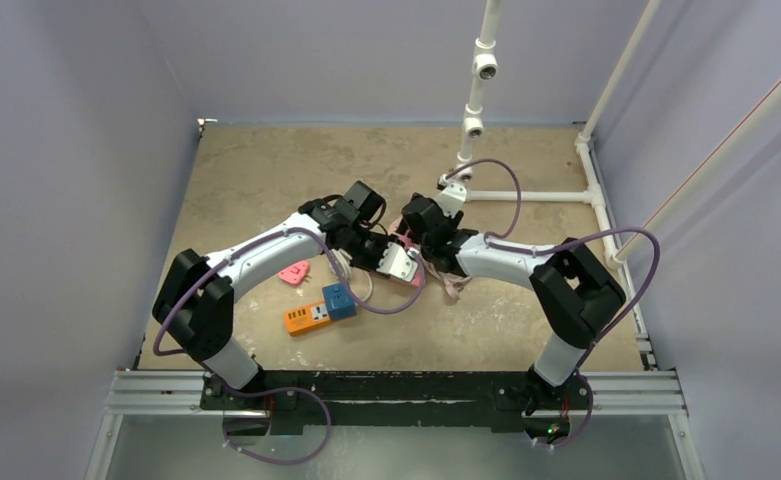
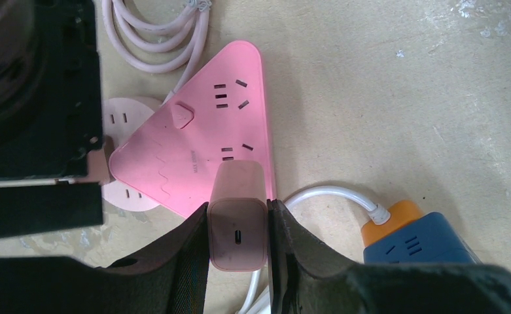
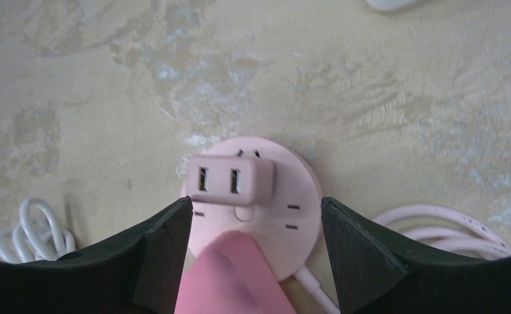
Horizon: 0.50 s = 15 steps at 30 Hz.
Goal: Insert the plug
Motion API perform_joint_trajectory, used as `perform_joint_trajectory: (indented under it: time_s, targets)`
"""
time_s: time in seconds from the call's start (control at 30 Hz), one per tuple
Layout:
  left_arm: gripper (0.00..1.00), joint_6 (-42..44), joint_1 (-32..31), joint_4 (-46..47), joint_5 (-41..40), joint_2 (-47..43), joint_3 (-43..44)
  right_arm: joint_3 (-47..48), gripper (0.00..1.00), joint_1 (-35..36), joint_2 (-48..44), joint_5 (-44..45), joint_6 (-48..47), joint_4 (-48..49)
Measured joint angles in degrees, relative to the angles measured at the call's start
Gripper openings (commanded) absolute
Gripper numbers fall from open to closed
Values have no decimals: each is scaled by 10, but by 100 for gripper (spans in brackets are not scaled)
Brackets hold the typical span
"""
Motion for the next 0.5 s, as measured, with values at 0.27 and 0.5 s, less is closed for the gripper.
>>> perform_joint_trajectory:
  time_s: [0.27, 0.5]
  targets:
    - [0, -39, -13, 10, 1, -2, 0, 109, 77, 0, 46, 24, -48, 11]
    - [0, -76, -27, 10, 0, -1, 0, 143, 77, -5, 134, 37, -87, 46]
